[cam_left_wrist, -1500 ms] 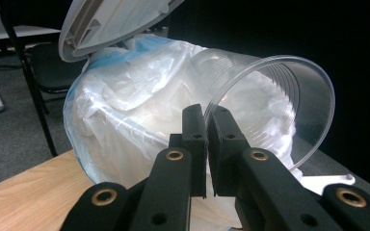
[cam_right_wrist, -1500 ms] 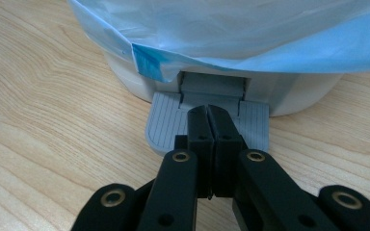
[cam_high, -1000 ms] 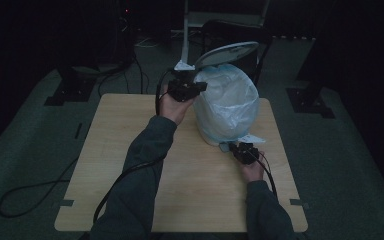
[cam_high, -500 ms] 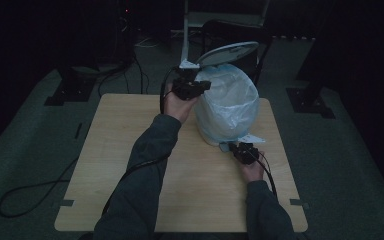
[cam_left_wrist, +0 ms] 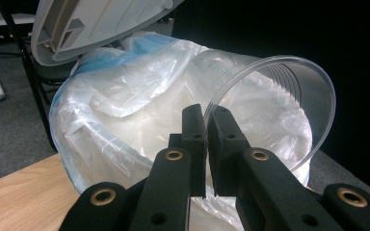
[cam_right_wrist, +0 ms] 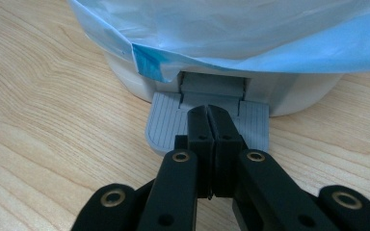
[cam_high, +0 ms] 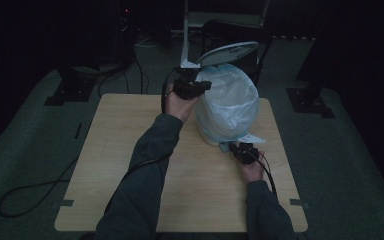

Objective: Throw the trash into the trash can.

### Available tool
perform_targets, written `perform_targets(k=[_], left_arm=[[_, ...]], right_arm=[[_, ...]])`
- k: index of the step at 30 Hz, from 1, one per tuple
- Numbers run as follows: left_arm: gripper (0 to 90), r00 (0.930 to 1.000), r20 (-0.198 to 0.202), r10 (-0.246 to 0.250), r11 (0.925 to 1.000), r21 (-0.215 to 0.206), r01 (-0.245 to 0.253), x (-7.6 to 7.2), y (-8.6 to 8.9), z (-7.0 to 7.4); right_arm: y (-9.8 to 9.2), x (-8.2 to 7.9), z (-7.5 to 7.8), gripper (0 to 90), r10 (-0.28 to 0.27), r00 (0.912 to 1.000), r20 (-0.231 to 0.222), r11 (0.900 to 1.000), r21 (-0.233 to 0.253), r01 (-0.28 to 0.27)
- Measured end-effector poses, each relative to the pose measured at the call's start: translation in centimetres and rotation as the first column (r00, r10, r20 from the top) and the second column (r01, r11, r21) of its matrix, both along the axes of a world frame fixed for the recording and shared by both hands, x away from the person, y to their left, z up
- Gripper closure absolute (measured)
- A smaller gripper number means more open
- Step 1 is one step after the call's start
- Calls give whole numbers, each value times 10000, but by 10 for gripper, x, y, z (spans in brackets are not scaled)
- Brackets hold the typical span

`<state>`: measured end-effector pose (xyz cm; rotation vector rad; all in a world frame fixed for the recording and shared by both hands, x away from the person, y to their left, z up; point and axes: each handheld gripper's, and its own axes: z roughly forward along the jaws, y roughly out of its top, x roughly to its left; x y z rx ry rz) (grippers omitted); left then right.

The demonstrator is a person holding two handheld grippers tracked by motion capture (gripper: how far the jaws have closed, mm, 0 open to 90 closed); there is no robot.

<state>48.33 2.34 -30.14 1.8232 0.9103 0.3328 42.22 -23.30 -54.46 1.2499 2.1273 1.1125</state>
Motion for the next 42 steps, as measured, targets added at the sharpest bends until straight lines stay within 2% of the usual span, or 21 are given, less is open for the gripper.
perform_targets(k=[6, 19, 28, 32, 42], left_arm=[[867, 10000, -8, 3, 10000, -38, -3, 1, -2, 1], [865, 10000, 99, -8, 9993, 371, 5, 8, -10, 3], [861, 10000, 10, -62, 9991, 419, 62, 11, -13, 0], [734, 9997, -13, -240, 9996, 143, 240, 11, -11, 1], [675, 9995, 131, -274, 9996, -32, 275, 4, 2, 4]], right_arm=[[0, 0, 0, 891, -5, 10000, -7, 10000, 5, 5], [0, 0, 0, 891, -12, 10000, -26, 10000, 22, 12], [0, 0, 0, 891, -3, 10000, -27, 10000, 31, 3], [0, 0, 0, 892, -3, 10000, -24, 10000, 28, 3], [0, 0, 0, 891, -14, 10000, -27, 10000, 28, 14]])
